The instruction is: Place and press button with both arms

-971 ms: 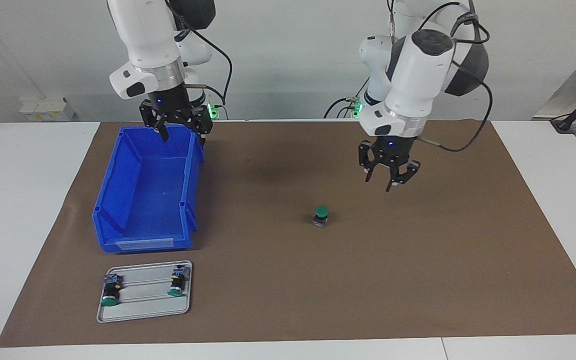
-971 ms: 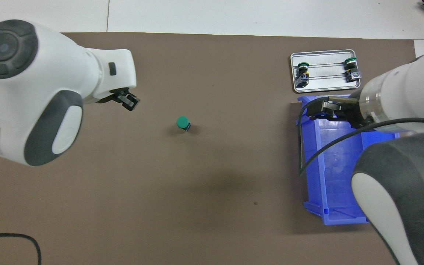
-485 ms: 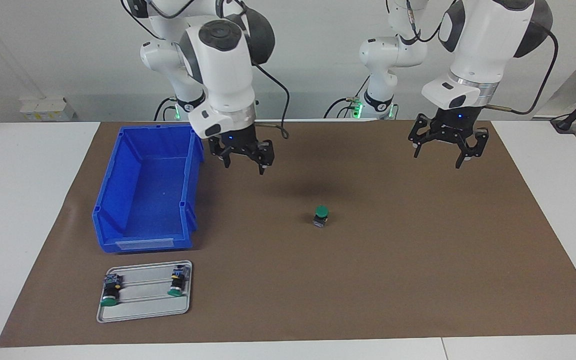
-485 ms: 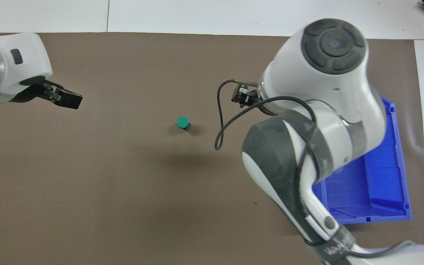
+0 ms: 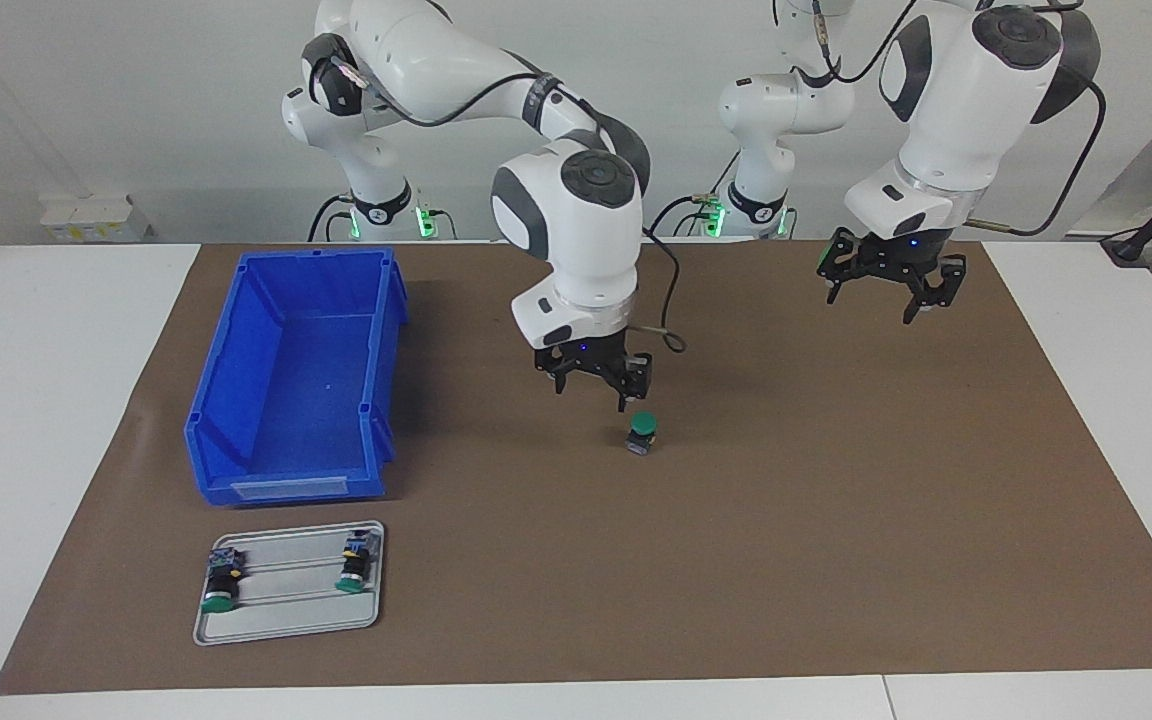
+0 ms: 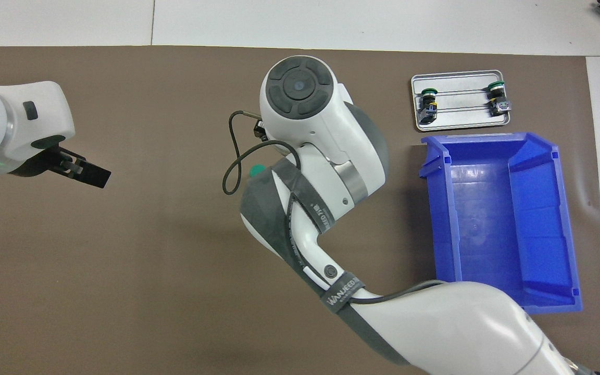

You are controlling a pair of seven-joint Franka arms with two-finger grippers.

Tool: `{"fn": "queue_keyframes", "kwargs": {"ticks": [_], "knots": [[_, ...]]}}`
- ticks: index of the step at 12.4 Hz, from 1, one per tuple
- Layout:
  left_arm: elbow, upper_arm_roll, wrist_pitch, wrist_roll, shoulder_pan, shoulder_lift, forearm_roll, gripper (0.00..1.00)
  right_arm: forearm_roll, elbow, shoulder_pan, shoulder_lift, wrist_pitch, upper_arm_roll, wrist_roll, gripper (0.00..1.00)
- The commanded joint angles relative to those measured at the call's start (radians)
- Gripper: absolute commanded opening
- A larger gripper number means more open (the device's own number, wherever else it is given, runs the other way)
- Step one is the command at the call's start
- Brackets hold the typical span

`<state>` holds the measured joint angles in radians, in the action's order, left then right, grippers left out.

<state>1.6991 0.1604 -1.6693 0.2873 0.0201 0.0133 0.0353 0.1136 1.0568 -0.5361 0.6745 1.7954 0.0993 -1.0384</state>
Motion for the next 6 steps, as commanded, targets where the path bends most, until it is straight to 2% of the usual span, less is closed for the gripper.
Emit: {"fn": "queue_keyframes", "kwargs": {"ticks": [1,5,6], "knots": [[0.042,0.007,0.080,-0.034,-0.019,0.054,0.015,1.00,0.028,-0.089,-0.034,0.091,0.028,-0.007,-0.051,0.92],[0.043,0.008,0.115,-0.279,-0.022,0.059,0.015,1.00,0.051,-0.083,-0.064,0.152,0.099,-0.004,-0.075,0.91],[0.043,0.008,0.108,-0.283,-0.023,0.059,0.015,1.00,0.052,-0.078,-0.071,0.157,0.107,-0.004,-0.098,0.89]]}}
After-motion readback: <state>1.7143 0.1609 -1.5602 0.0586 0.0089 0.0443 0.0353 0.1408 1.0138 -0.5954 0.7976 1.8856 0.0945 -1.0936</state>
